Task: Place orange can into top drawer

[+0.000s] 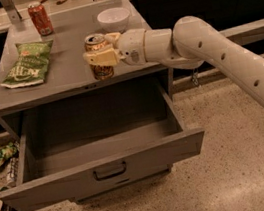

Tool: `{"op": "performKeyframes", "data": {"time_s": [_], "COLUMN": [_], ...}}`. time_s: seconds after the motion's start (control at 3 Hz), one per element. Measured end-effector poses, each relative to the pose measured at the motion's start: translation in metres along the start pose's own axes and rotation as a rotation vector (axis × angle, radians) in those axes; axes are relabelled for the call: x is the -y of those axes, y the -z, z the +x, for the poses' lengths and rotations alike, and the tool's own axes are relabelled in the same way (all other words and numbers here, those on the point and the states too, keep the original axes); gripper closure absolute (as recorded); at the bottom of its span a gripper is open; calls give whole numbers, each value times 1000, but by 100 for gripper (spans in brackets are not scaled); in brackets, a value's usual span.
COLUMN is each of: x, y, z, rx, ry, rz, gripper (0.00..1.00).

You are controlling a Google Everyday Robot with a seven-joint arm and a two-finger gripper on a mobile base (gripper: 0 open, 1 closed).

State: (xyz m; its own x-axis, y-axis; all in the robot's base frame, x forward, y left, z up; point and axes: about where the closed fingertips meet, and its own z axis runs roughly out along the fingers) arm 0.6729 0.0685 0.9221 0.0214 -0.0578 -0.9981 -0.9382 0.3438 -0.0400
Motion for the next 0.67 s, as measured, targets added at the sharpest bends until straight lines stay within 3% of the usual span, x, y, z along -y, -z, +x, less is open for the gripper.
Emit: {"op": "performKeyframes", "data": {"time_s": [0.33,0.67], "x": [-24,-45], "y": [12,17], "z": [3,34], "rx": [18,22], "ry": [-18,-9], "rz": [-84,-124], "gripper": [100,100]}}
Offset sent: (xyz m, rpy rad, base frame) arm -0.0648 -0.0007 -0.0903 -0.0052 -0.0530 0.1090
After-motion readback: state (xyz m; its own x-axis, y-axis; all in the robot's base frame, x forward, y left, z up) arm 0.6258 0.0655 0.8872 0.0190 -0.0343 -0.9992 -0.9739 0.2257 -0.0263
